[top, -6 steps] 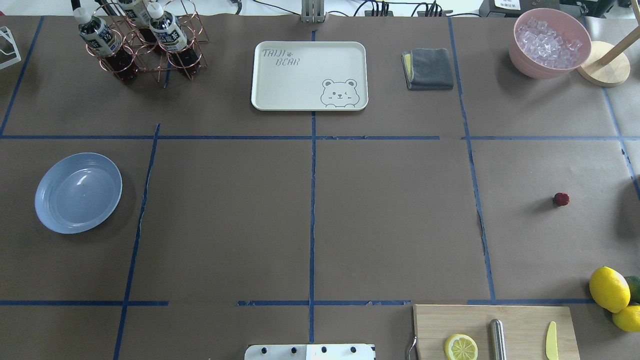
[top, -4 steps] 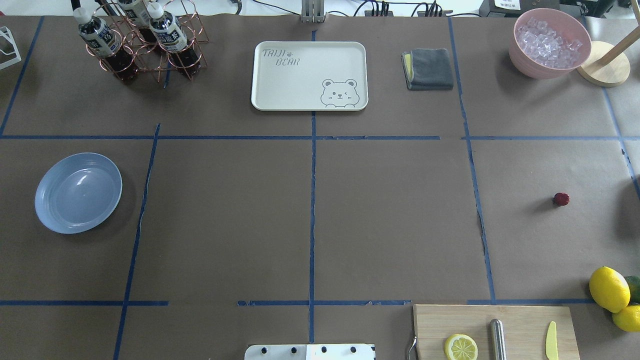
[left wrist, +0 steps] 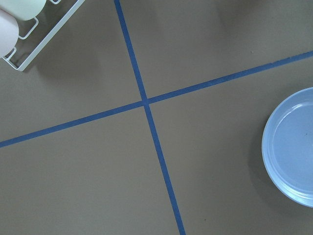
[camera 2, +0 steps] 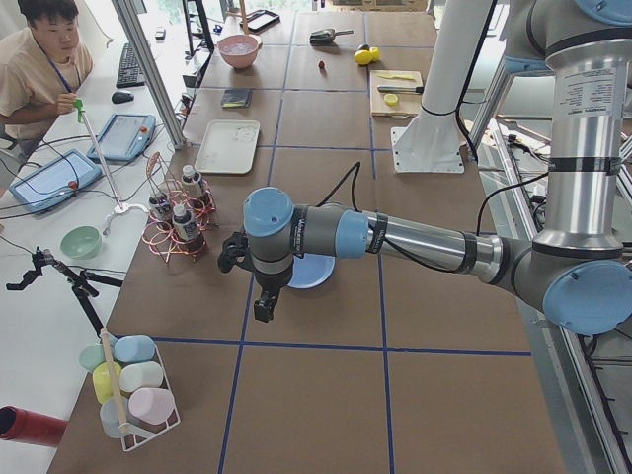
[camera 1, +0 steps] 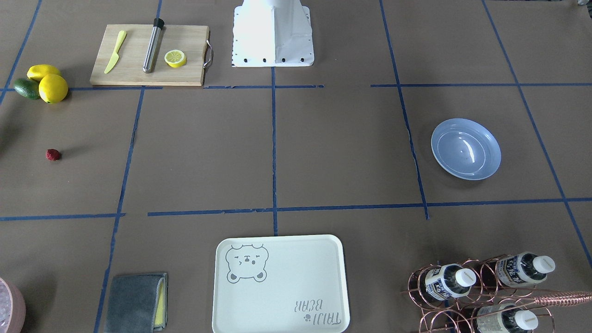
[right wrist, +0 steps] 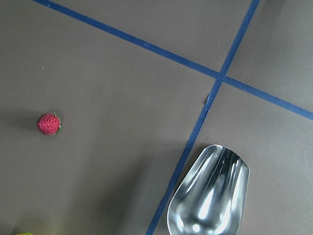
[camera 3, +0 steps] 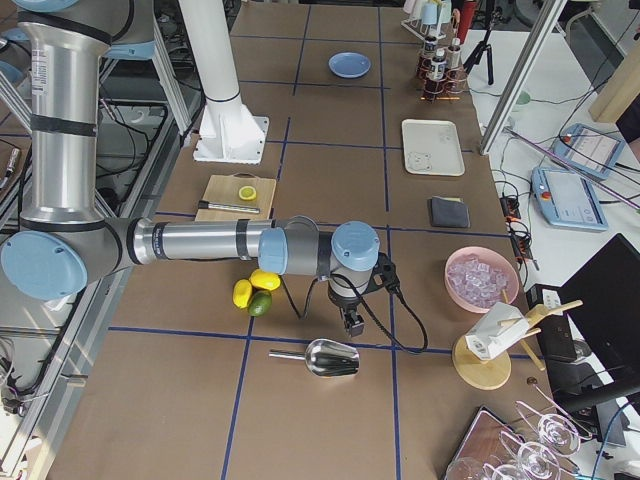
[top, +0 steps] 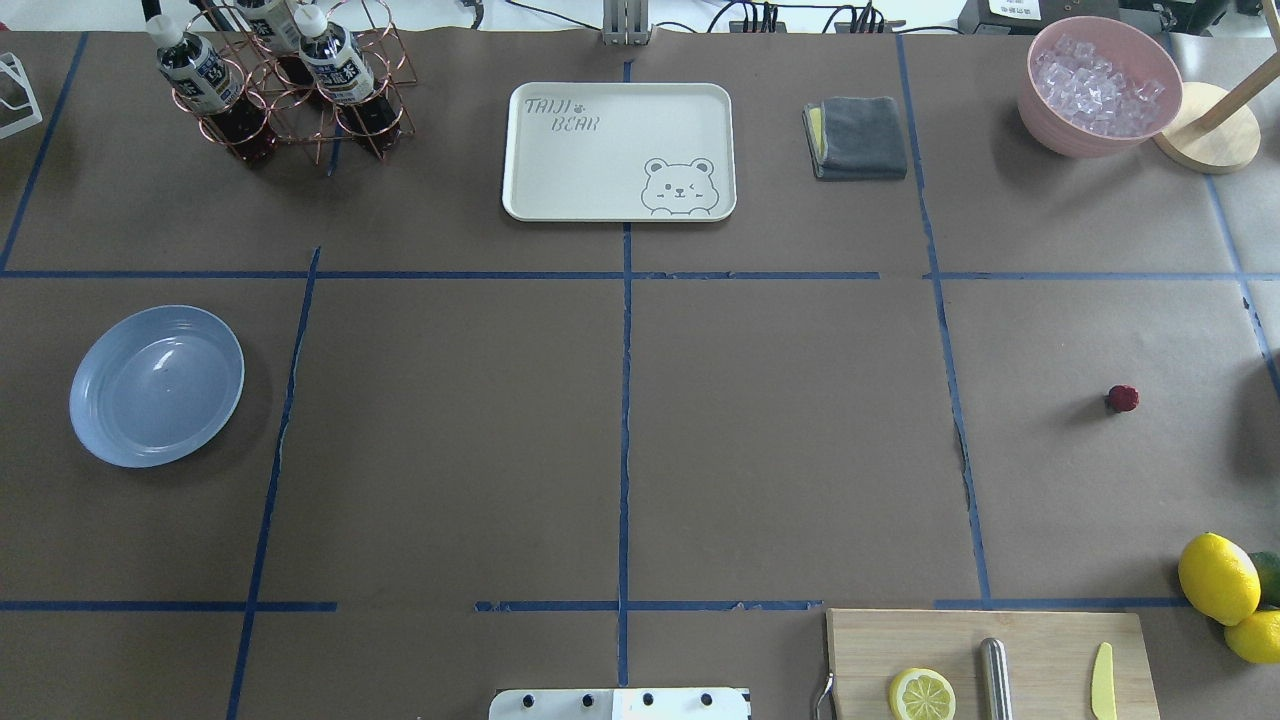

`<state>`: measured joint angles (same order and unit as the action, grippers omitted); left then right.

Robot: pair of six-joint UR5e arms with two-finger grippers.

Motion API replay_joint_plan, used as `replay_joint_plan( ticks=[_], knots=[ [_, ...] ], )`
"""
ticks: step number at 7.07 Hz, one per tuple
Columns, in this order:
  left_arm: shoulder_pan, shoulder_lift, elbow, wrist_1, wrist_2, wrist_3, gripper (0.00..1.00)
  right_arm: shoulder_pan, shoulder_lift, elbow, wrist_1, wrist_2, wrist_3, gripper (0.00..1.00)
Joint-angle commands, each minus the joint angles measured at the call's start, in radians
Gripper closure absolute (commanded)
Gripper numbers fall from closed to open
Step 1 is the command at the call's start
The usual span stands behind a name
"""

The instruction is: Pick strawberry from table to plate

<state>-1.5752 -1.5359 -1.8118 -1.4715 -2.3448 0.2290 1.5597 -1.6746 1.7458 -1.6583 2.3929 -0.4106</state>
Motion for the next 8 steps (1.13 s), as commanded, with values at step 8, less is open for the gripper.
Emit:
replay_joint_plan(
  ticks=[8],
  knots=[
    [0.423,-0.007,0.318,-0.745,-0.073,-0.701,0.0,-0.004,-0.047,-0.003,0.087,0.04,0.001,0.0]
  ],
)
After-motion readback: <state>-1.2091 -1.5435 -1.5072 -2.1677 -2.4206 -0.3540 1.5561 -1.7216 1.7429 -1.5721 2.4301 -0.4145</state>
